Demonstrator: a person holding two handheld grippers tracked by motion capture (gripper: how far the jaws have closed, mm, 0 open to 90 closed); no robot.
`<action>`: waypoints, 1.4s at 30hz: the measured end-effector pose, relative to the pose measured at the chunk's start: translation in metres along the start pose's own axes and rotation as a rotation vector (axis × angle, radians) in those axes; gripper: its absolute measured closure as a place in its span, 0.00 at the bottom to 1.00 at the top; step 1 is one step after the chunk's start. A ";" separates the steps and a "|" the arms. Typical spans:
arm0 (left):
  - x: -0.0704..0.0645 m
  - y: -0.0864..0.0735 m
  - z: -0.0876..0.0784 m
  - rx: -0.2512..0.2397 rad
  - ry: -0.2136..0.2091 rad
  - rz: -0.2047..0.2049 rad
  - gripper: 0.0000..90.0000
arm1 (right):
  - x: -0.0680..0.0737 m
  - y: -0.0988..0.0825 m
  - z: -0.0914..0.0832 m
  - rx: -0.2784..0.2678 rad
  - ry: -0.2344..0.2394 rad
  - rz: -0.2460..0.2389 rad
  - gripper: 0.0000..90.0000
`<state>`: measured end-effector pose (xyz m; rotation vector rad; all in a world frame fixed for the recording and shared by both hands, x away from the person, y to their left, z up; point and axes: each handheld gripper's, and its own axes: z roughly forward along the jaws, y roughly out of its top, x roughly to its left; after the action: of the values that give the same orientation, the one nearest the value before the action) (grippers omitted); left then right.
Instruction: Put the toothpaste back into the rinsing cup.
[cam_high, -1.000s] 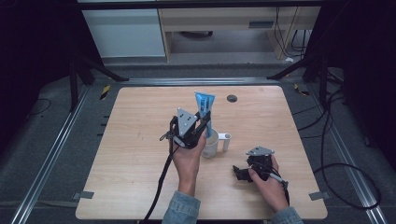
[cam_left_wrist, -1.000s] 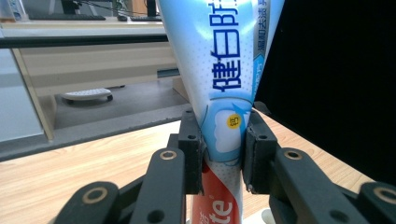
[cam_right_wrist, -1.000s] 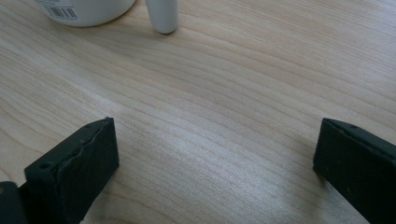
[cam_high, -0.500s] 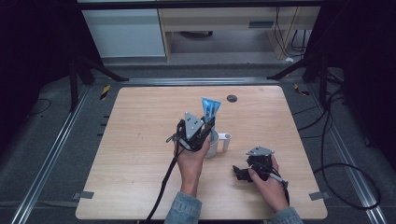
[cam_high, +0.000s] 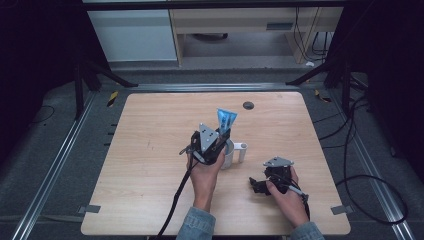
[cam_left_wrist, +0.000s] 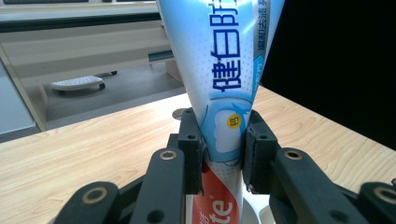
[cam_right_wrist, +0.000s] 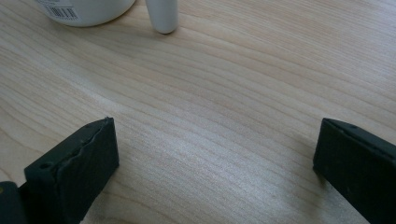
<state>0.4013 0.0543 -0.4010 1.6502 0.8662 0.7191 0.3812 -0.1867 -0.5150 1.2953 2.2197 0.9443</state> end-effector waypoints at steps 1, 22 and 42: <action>0.000 -0.001 0.000 -0.001 0.001 0.000 0.80 | 0.000 0.000 0.000 0.000 0.000 0.000 0.00; -0.004 -0.010 0.005 0.023 0.008 0.025 0.80 | 0.000 0.000 0.000 0.000 0.000 0.000 0.00; -0.004 -0.020 0.007 0.046 0.035 -0.008 0.80 | 0.000 0.000 0.000 -0.003 -0.003 -0.009 0.00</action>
<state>0.4013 0.0497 -0.4221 1.6781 0.9199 0.7290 0.3815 -0.1870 -0.5154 1.2841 2.2192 0.9416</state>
